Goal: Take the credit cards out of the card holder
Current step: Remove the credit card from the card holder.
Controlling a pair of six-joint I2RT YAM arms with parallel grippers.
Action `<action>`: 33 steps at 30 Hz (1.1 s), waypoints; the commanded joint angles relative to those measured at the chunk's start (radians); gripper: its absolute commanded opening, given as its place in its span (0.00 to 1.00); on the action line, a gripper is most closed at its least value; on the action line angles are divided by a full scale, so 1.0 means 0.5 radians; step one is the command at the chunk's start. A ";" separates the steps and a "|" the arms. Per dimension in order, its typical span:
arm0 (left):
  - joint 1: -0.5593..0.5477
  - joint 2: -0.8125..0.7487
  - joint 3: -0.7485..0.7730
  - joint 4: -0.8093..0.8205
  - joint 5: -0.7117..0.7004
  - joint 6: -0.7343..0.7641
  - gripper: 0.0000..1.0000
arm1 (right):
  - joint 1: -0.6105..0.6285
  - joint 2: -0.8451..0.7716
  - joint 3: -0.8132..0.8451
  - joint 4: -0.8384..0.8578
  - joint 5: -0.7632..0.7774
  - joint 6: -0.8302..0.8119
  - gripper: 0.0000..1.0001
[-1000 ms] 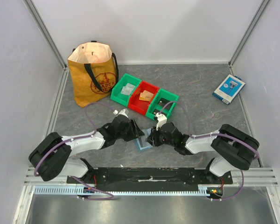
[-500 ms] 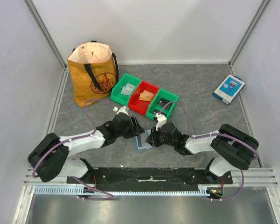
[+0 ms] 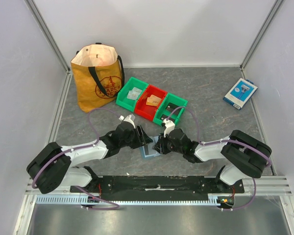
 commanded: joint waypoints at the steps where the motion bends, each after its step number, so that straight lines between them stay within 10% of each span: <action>1: -0.007 0.051 -0.018 0.197 -0.067 -0.011 0.59 | 0.014 0.033 -0.045 -0.051 -0.032 0.013 0.27; 33: 0.063 0.318 -0.015 0.663 0.233 0.182 0.56 | 0.014 -0.047 -0.060 -0.066 -0.026 0.023 0.32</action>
